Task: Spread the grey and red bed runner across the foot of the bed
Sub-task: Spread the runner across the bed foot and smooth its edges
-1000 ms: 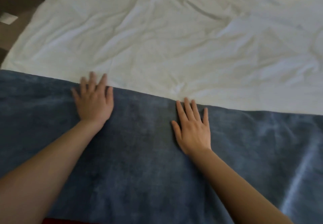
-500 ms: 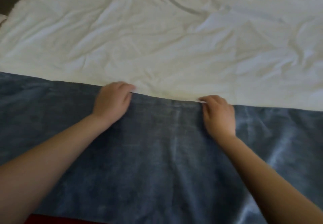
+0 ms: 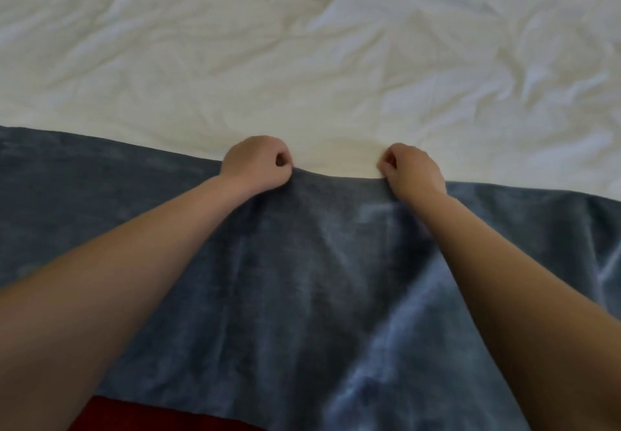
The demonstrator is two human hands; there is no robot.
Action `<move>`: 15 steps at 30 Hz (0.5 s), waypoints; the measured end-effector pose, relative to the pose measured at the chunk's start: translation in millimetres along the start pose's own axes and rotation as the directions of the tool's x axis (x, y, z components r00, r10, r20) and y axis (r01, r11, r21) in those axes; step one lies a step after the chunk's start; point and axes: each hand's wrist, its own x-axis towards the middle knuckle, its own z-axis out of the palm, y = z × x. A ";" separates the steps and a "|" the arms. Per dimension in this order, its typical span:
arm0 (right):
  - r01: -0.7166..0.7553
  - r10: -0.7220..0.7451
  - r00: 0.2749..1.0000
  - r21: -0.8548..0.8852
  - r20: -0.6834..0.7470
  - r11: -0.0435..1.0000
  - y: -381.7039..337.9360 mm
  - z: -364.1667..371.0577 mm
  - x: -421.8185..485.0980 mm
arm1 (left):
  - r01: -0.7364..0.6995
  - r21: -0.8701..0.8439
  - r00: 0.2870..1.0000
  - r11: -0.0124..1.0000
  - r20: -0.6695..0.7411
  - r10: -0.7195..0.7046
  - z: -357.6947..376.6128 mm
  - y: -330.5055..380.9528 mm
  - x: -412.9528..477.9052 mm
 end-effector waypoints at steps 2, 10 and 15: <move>0.076 -0.081 0.993 0.051 0.084 0.996 16.6 -9.9 -6.9 | 0.055 -0.085 0.995 0.995 0.090 -0.047 0.7 12.4 6.4; 0.195 -0.189 0.978 -0.063 0.092 0.979 68.3 -12.3 -12.0 | -0.077 -0.003 0.956 0.997 0.284 0.075 7.0 54.7 28.8; 0.072 -0.072 0.997 0.004 0.030 0.997 77.6 -5.3 -1.6 | -0.027 0.052 0.990 0.998 0.141 0.019 21.1 59.1 24.0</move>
